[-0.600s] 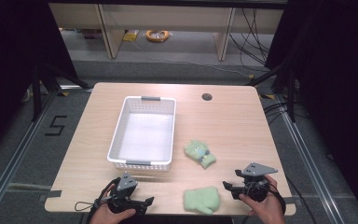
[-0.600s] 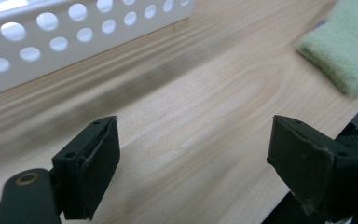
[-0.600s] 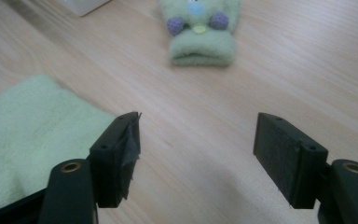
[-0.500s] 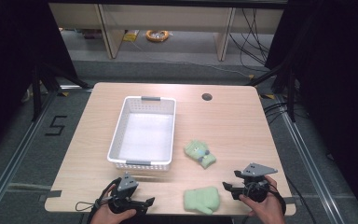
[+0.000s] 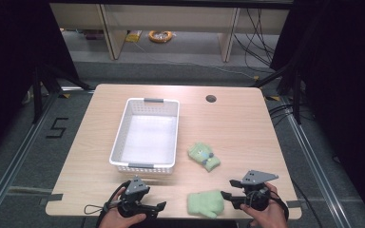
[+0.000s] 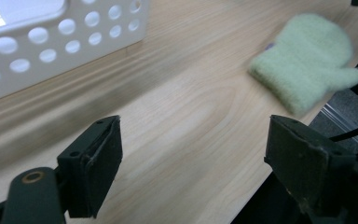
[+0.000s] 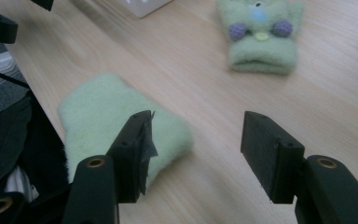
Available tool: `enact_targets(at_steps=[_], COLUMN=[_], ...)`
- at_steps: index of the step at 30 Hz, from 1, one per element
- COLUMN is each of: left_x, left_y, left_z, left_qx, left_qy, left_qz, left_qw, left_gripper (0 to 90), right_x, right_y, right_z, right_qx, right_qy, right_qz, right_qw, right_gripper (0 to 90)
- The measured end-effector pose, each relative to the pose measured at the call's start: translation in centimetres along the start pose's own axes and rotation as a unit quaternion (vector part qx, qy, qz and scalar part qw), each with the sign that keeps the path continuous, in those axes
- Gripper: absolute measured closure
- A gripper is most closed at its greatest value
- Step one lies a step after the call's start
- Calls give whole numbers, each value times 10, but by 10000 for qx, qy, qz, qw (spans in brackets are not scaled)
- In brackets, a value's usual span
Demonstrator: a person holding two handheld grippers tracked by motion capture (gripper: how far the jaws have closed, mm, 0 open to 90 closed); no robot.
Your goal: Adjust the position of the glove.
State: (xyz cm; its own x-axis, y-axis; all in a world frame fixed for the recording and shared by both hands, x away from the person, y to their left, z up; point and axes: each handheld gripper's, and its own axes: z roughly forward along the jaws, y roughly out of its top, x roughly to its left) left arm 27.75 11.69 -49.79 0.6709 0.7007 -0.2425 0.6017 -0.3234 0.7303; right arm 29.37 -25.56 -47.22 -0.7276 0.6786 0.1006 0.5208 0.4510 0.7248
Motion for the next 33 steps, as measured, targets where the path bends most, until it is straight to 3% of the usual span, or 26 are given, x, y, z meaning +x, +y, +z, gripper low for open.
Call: enact_targets(at_steps=[2, 5, 7, 10, 12, 14, 16, 19, 23, 24, 25, 32, 33], left_x=[-3, -9, -16, -21, -27, -29, -35, -43, -50, -52, -52, -57, -57], left_y=[3, 7, 10, 14, 16, 19, 22, 26, 28, 28, 28, 31, 32], left_z=[1, 6, 12, 17, 21, 24, 29, 37, 47, 49, 53, 63, 64], left_qx=[33, 105, 77, 205, 176, 242, 179, 246, 332, 376, 423, 482, 499], left_qy=[-15, -210, -265, -354, -487, -499, -568, -735, -801, -777, -764, -758, -749], left_qz=[30, 73, -9, 182, 139, 324, 167, 296, 445, 381, 501, 600, 630], left_qw=[10000, 9997, 9996, 9990, 9986, 9979, 9981, 9966, 9952, 9955, 9949, 9941, 9939], left_gripper=[195, 210, 216, 238, 242, 259, 268, 293, 309, 310, 313, 374, 387], right_x=[3, 7, 9, 10, 10, 9, 9, 10, 10, 10, 10, 12, 11], right_y=[1, 2, 2, 1, 1, 1, 2, 2, 2, 2, 2, 0, 0], right_z=[1, 2, 5, 7, 9, 11, 12, 15, 18, 18, 20, 24, 25], right_qx=[24, 37, 76, 152, 169, 180, 182, 241, 296, 313, 249, 452, 458], right_qy=[64, 163, 136, 146, 160, 168, 139, 190, 174, 184, 203, 255, 245], right_qz=[-35, -41, -55, -39, -21, -47, -24, -26, -112, -79, -38, 119, 58], right_qw=[10000, 9999, 9999, 9998, 9997, 9997, 9997, 9995, 9993, 9993, 9995, 9986, 9986], right_gripper=[457, 465, 475, 484, 484, 498, 501, 515, 524, 524, 524, 524, 524])
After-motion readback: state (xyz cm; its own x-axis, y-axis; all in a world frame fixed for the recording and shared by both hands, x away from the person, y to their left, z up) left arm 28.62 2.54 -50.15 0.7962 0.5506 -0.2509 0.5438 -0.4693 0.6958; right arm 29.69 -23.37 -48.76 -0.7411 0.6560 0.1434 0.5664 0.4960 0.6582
